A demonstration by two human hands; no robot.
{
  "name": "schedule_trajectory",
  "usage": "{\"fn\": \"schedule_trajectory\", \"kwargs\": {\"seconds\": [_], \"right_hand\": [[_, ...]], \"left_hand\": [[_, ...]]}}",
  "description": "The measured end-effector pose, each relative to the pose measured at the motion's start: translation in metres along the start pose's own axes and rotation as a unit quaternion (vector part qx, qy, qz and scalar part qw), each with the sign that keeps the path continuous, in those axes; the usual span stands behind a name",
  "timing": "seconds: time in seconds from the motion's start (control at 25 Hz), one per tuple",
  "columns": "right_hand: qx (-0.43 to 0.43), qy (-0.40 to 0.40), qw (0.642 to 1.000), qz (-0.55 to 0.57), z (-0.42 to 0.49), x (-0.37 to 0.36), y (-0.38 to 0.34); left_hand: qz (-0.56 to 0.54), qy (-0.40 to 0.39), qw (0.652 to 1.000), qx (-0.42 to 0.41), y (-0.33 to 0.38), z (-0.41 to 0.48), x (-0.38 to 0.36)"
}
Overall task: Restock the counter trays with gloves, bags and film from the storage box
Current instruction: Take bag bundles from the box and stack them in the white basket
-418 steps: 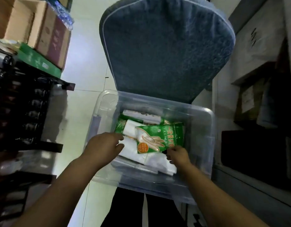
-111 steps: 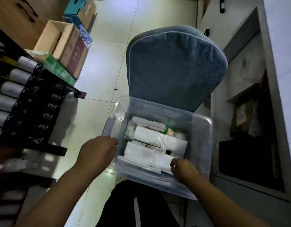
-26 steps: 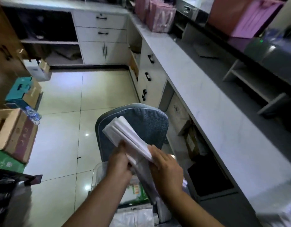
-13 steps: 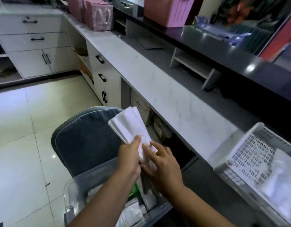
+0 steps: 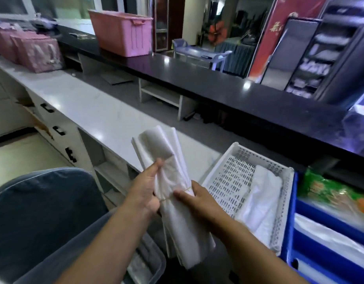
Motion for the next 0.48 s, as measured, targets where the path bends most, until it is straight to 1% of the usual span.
{"fn": "schedule_trajectory", "kwargs": {"seconds": [0.12,0.16,0.24,0.28,0.36,0.48], "right_hand": [[-0.001,0.07,0.994,0.089,-0.006,0.065,0.015],[-0.009,0.089,0.989,0.121,-0.007,0.084,0.02],[-0.019,0.132,0.979,0.157,-0.006,0.117,0.033],[-0.023,0.157,0.976,0.149,-0.006,0.133,0.041],[-0.036,0.199,0.971,0.13,-0.004,0.159,0.058],[-0.079,0.228,0.955,0.172,-0.006,0.175,0.078]], "left_hand": [[0.061,-0.021,0.997,-0.033,-0.038,0.021,-0.061],[0.1,-0.025,0.993,-0.048,-0.05,0.028,-0.076],[0.214,-0.014,0.973,-0.089,-0.078,0.044,-0.098],[0.265,-0.006,0.959,-0.102,-0.094,0.054,-0.106],[0.325,0.005,0.941,-0.096,-0.119,0.07,-0.118],[0.365,0.024,0.929,-0.055,-0.136,0.092,-0.127]]}}
Point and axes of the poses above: each hand's wrist, its own z-axis towards the middle knuckle, its own x-axis out of the back of the hand, y = z × x, the point moved 1 cm from there along z, towards the middle knuckle, and after that the axes turned 9 degrees about x, right-handed, at the moved point
